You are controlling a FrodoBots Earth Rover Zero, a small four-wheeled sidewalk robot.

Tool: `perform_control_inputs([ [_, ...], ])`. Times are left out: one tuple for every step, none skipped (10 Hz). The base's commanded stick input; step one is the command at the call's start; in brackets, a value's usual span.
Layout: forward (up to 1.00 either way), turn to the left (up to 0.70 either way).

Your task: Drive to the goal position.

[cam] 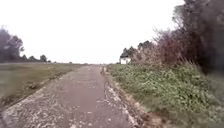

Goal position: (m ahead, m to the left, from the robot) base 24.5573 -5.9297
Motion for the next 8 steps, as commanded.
perform_control_inputs([
  [0.64, 0.0],
  [0.64, 0.0],
  [0.64, 0.0],
  [0.64, 0.0],
  [0.64, 0.0],
  [0.64, 0.0],
  [0.64, 0.0],
  [0.64, 0.0],
])
